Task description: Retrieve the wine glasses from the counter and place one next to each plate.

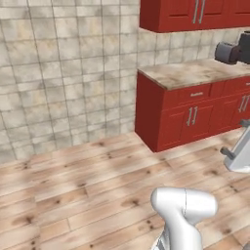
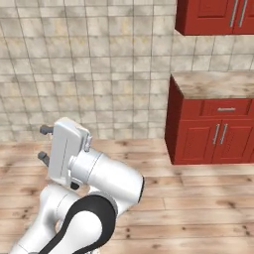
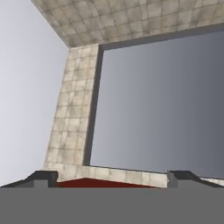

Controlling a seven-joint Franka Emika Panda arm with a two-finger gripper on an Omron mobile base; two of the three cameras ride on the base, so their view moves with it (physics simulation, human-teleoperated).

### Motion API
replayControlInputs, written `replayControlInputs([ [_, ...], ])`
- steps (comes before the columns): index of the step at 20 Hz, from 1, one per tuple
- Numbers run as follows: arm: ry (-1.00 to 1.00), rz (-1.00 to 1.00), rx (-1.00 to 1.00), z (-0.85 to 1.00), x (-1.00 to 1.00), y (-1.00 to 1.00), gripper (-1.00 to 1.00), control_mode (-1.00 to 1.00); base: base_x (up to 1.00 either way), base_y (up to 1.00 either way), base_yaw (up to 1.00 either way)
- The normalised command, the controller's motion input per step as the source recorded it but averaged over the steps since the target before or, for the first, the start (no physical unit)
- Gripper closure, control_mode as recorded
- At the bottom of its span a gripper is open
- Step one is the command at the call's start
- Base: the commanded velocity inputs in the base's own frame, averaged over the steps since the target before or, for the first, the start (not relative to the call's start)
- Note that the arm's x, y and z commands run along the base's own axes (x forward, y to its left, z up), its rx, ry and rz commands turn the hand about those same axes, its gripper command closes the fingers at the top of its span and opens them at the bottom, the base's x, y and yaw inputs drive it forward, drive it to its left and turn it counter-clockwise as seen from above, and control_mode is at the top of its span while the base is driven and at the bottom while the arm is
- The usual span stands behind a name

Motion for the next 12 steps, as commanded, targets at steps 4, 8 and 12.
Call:
replayControlInputs([
  [4,0.00,0.00,0.00,0.00,0.00,0.00,-1.00,1.00,1.00,-0.97,0.00],
  [8,0.00,0.00,0.00,0.00,0.00,0.00,-1.00,1.00,1.00,-0.99,0.00],
  [12,0.00,0.00,0.00,0.00,0.00,0.00,-1.00,1.00,1.00,-1.00,0.09],
])
